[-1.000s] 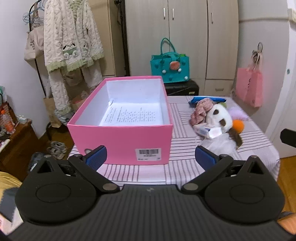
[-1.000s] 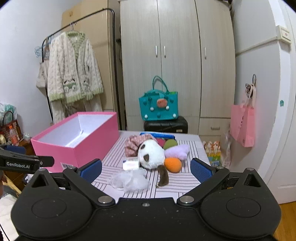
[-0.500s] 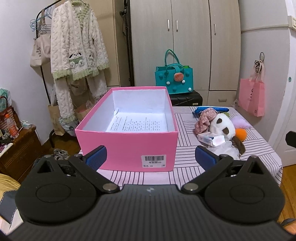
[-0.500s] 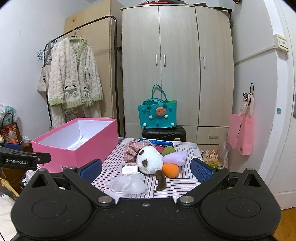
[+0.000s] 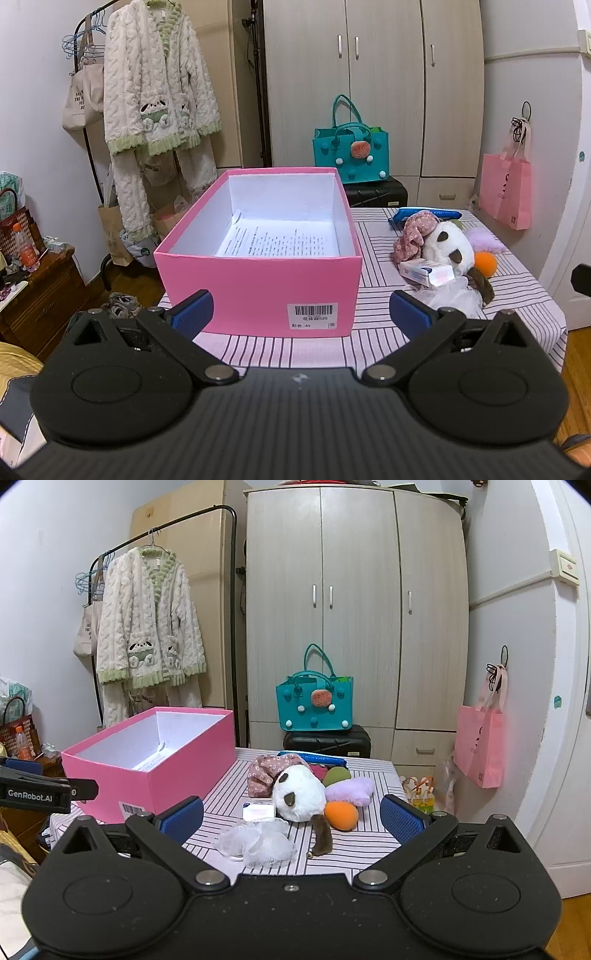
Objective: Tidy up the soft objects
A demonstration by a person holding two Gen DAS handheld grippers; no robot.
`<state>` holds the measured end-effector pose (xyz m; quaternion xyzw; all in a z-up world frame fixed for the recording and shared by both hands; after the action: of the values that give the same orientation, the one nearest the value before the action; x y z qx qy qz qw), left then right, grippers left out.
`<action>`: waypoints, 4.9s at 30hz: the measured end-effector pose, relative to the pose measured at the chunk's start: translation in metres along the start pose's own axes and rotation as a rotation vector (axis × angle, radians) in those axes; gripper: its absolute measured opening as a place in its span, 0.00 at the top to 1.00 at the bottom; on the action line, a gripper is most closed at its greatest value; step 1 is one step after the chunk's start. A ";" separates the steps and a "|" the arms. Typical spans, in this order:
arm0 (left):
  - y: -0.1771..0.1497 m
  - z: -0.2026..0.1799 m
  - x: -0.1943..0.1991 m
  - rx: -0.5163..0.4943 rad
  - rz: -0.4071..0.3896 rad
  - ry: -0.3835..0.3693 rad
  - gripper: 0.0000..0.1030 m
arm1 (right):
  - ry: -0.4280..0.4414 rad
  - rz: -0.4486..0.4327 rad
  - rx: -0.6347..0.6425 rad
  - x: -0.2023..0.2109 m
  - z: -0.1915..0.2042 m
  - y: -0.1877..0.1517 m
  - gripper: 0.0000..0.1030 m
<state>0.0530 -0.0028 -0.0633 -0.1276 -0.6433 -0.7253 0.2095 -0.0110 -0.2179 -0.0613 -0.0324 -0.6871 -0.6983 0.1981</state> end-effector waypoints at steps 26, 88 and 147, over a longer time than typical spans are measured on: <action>0.009 -0.101 -0.034 -0.158 0.042 -0.274 0.04 | 0.173 0.089 -0.100 -0.054 -0.078 -0.013 0.00; -0.042 -0.160 -0.116 -0.329 0.239 -0.500 0.61 | 0.546 0.610 -0.263 -0.208 -0.053 -0.056 0.48; 0.027 -0.041 -0.049 -0.377 0.429 -0.635 0.69 | 0.686 0.712 -0.109 -0.120 0.059 0.028 0.56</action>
<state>0.1124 -0.0384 -0.0677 -0.5117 -0.4908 -0.6949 0.1199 0.0949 -0.1318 -0.0692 -0.0437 -0.4910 -0.5925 0.6371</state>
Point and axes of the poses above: each gripper's, at about its wrist camera, not at the fingertips, and x roughly against the way its jaws point, z to its left, y to its top, the point moved 8 cm from there along -x, roughly the way its jaws point, and after that the axes turned 13 degrees about y, right-handed, at the moved point
